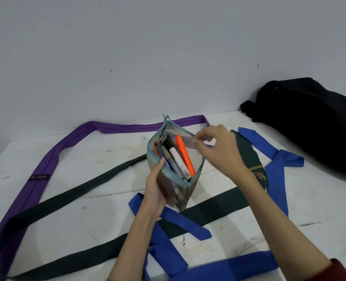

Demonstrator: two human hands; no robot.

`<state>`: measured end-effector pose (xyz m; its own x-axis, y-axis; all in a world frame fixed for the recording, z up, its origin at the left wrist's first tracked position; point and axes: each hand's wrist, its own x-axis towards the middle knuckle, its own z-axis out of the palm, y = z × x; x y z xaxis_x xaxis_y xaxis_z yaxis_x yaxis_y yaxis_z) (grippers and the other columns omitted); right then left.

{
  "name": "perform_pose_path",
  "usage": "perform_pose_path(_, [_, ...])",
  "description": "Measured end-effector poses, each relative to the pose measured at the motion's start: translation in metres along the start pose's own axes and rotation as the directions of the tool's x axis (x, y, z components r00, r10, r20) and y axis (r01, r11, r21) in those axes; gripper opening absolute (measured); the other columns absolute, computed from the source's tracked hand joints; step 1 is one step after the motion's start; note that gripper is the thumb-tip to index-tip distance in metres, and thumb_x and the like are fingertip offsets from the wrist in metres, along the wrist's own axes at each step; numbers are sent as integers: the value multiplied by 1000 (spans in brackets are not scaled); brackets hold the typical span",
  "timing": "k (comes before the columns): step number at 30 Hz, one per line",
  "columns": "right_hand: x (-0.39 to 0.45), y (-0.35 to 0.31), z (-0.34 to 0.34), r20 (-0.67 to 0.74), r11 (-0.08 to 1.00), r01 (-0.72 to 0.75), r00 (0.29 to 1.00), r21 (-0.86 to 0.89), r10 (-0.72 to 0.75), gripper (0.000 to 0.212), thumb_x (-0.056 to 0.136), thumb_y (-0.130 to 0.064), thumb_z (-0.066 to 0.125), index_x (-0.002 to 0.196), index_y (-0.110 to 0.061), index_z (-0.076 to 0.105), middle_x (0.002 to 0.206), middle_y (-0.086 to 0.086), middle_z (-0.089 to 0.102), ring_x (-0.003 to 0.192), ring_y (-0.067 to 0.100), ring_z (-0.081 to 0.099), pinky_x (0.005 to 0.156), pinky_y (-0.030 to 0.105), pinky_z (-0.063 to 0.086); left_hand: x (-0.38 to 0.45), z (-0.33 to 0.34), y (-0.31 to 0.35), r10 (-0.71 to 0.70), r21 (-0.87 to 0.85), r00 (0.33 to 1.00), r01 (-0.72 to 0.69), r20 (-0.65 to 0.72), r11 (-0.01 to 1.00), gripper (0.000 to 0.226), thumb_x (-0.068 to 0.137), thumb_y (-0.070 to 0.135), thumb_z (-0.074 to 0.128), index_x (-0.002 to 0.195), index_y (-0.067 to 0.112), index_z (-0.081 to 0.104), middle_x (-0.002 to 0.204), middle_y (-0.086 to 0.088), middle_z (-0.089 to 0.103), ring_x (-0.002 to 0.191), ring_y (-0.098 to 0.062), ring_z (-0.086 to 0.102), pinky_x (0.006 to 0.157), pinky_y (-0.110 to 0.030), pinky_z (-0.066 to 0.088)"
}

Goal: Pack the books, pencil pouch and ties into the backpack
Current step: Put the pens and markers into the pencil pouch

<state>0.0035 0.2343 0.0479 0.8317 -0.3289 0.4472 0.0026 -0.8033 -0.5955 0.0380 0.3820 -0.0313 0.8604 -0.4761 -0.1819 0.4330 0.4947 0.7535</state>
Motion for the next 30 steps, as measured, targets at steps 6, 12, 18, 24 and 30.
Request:
perform_pose_path(6, [6,73,14,85,924,-325,934,-202,347,13,88,-17,60,99,-10,64,95,4,64,90,16,57,76,29,50,1,-3,-2,-9,-30,1000,8,-17,1000,41,75,38,57,113,23,62,100,-3,71,103,-22,62,96,-41,46])
perform_pose_path(12, [-15,96,38,158,834,-211,930,-510,332,38,94,-25,53,129,-11,47,128,7,49,117,22,44,96,35,44,3,-3,-2,-22,-26,1000,22,-13,999,46,75,38,57,117,21,60,100,-3,72,103,-22,62,97,-42,46])
perform_pose_path(18, [-9,94,43,171,819,-258,904,-513,392,37,94,-26,54,125,-8,45,126,10,48,114,23,46,91,34,45,3,-5,-3,-4,-11,1000,3,-11,1000,40,75,38,56,112,23,61,95,-1,73,98,-20,64,90,-39,49])
perform_pose_path(24, [0,83,39,321,810,-207,842,-549,433,35,93,-23,57,122,-6,47,122,11,52,112,24,49,86,32,44,3,-5,-4,-3,1,1000,3,-8,1000,41,74,39,56,112,24,61,95,0,73,99,-20,64,92,-39,48])
perform_pose_path(30, [-2,85,39,352,825,-295,797,-482,491,13,93,-24,56,94,-14,48,86,2,55,78,17,53,58,22,38,1,-4,-4,-26,-18,999,26,-27,1000,50,74,39,57,121,21,58,109,-7,68,109,-25,60,99,-44,44])
